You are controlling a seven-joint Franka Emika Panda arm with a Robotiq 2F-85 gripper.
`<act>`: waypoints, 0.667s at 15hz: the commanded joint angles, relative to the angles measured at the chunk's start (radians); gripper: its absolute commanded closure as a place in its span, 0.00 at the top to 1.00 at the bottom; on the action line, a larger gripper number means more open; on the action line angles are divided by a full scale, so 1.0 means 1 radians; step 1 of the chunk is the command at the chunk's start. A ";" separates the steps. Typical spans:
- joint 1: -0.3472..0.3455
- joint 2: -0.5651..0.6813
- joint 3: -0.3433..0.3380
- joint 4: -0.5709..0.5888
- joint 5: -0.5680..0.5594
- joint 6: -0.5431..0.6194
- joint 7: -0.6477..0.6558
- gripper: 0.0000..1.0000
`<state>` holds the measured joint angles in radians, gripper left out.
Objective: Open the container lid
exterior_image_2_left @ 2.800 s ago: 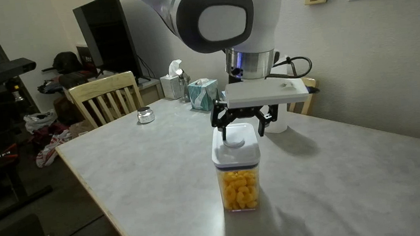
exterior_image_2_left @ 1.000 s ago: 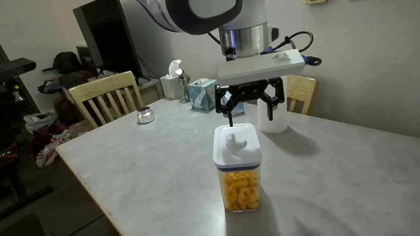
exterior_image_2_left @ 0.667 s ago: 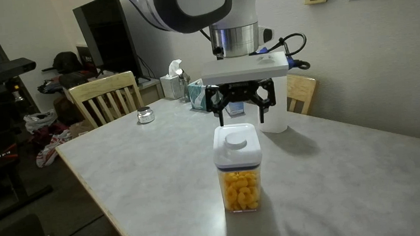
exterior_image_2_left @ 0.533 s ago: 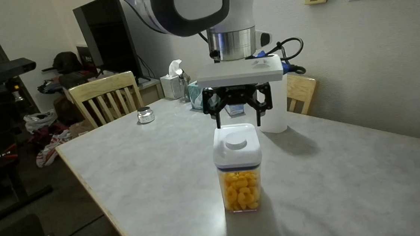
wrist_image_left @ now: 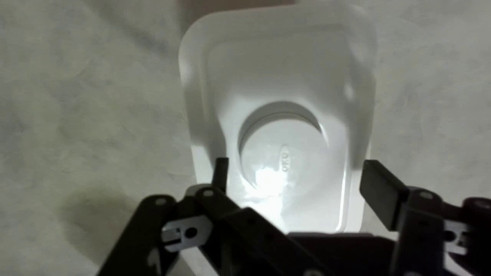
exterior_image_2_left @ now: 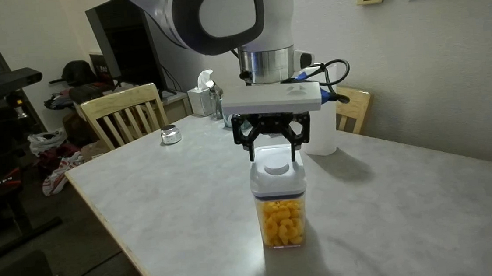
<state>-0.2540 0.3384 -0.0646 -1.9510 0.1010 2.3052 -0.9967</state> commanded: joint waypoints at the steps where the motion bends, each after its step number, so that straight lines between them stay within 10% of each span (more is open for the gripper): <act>1: 0.004 -0.025 -0.011 -0.029 -0.027 0.002 0.025 0.59; 5: 0.003 -0.030 -0.015 -0.033 -0.028 0.004 0.030 0.29; 10: 0.007 -0.040 -0.017 -0.027 -0.036 0.000 0.037 0.29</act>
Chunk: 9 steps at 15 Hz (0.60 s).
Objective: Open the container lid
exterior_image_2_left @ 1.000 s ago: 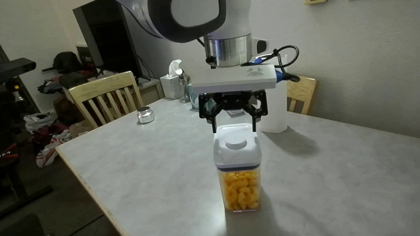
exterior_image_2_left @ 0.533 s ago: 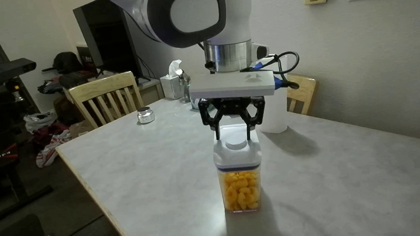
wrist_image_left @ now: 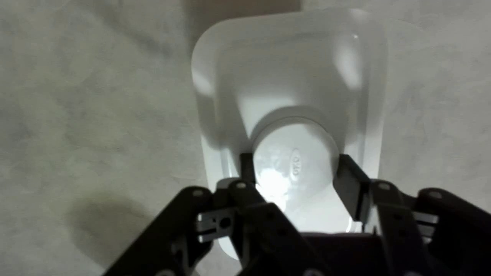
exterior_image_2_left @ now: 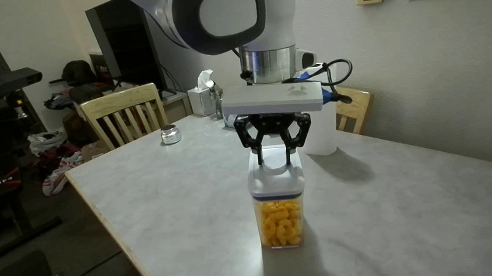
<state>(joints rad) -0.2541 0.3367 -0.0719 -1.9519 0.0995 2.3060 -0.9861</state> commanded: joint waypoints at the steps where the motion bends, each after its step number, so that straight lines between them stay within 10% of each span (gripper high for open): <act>1: 0.009 -0.047 -0.010 -0.022 -0.039 -0.005 0.031 0.29; 9: 0.043 -0.119 0.012 0.028 0.002 -0.054 0.129 0.29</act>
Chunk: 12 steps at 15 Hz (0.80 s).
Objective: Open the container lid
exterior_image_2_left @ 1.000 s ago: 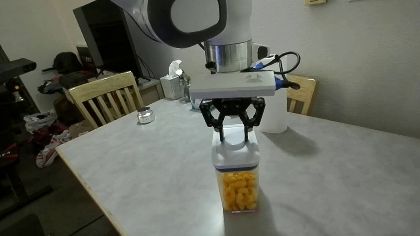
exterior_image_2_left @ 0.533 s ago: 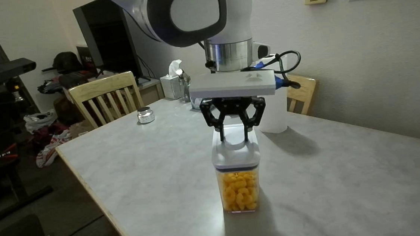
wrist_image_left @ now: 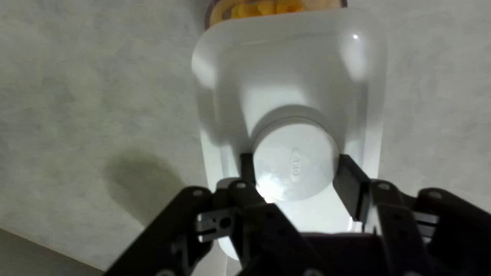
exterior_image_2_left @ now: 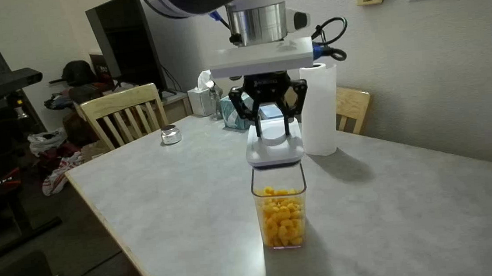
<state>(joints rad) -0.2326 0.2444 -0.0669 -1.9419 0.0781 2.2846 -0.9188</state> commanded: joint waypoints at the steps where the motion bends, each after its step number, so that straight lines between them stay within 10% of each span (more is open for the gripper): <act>1: 0.033 -0.024 0.010 0.026 0.034 -0.025 0.115 0.29; 12: 0.137 0.161 0.097 0.165 0.036 -0.008 0.464 0.29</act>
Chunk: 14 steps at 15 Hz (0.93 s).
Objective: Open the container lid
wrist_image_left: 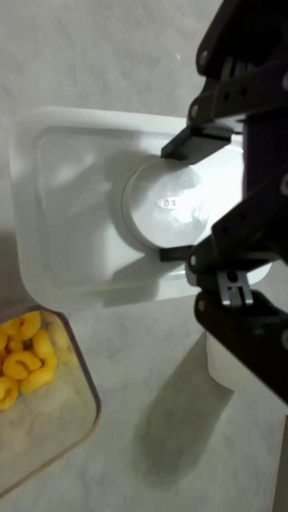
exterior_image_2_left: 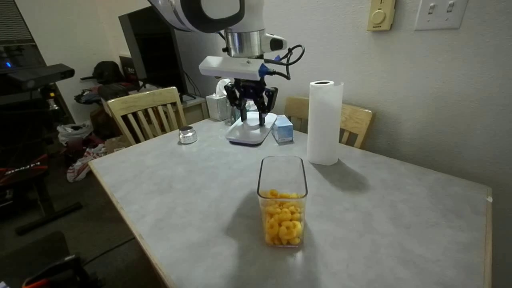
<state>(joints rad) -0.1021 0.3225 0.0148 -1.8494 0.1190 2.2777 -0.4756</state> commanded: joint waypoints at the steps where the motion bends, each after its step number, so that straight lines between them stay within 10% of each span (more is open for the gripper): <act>1: 0.008 0.121 0.019 0.092 -0.008 -0.002 0.032 0.29; 14: 0.029 0.420 0.053 0.216 -0.073 -0.019 0.092 0.29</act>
<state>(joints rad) -0.0759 0.7147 0.0591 -1.6748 0.0773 2.2776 -0.3926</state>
